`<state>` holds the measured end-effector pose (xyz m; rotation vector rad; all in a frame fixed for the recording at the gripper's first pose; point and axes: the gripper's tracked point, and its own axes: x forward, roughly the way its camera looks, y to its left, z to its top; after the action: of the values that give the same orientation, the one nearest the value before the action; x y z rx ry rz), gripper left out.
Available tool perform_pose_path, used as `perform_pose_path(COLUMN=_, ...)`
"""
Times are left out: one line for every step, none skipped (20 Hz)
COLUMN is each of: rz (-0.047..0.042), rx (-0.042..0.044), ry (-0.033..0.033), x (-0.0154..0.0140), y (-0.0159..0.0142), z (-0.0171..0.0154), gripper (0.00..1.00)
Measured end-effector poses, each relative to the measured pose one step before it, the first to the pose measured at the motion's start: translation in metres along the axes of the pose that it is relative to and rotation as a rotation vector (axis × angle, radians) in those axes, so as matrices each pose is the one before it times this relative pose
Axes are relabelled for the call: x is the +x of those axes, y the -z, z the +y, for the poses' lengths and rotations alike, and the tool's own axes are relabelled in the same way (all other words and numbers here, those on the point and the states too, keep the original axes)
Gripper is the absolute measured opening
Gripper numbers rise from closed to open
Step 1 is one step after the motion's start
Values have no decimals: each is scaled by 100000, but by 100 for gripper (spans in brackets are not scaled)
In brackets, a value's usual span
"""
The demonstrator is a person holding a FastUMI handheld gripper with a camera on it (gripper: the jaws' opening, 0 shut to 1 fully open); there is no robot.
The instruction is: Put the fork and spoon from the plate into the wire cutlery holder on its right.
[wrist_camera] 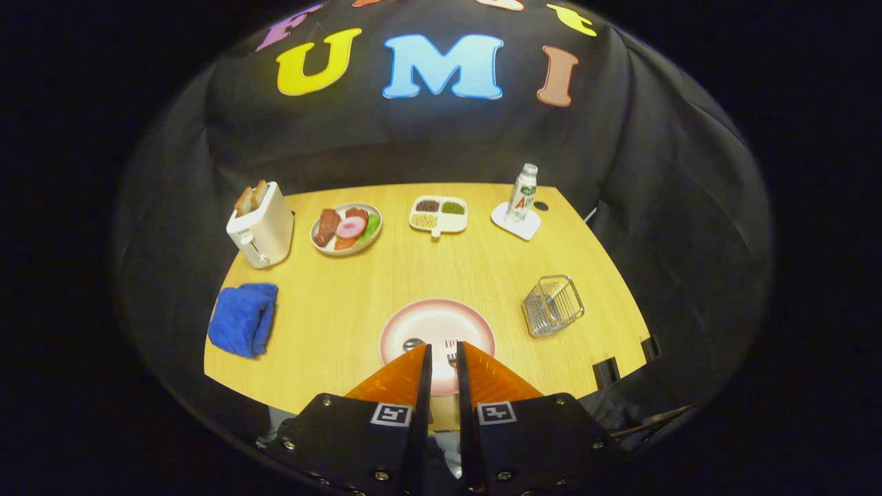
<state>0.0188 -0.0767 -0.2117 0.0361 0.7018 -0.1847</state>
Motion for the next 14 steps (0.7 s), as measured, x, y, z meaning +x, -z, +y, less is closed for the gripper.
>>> perform_pose_path(rz=4054, rx=-666, ry=1243, x=473, y=817, z=-305, gripper=20)
perform_pose_path(rz=3917, rx=-915, ry=941, x=700, y=900, z=-203, gripper=20)
perform_pose_path(rz=3838, rx=-1011, ry=804, x=607, y=612, z=-165, gripper=20)
perform_pose_path(rz=3953, rx=-1036, ry=528, x=801, y=732, z=47, gripper=20)
perform_pose_path(rz=4035, rx=-1410, ry=1172, x=721, y=559, z=-152, gripper=20)
perform_pose_path(rz=3889, rx=-1944, ry=1807, x=709, y=738, z=-311, gripper=20)
perform_pose_path(rz=3736, rx=-1782, ry=1249, x=707, y=596, z=-139, gripper=20)
perform_pose_path(rz=3060, rx=-802, ry=-41, x=851, y=504, z=258, gripper=20)
perform_pose_path(rz=3313, rx=-357, ry=-1055, x=737, y=429, z=295, gripper=20)
perform_pose_path(rz=3233, rx=3, ry=-399, x=789, y=626, z=150, gripper=20)
perform_pose_path(rz=3400, rx=-356, ry=53, x=612, y=501, z=-8, gripper=20)
perform_pose_path(rz=3308, rx=-628, ry=498, x=845, y=523, z=-115, gripper=20)
perform_pose_path(rz=2810, rx=-672, ry=339, x=537, y=400, z=-46, gripper=20)
perform_pose_path(rz=2259, rx=-462, ry=39, x=483, y=478, z=42, gripper=20)
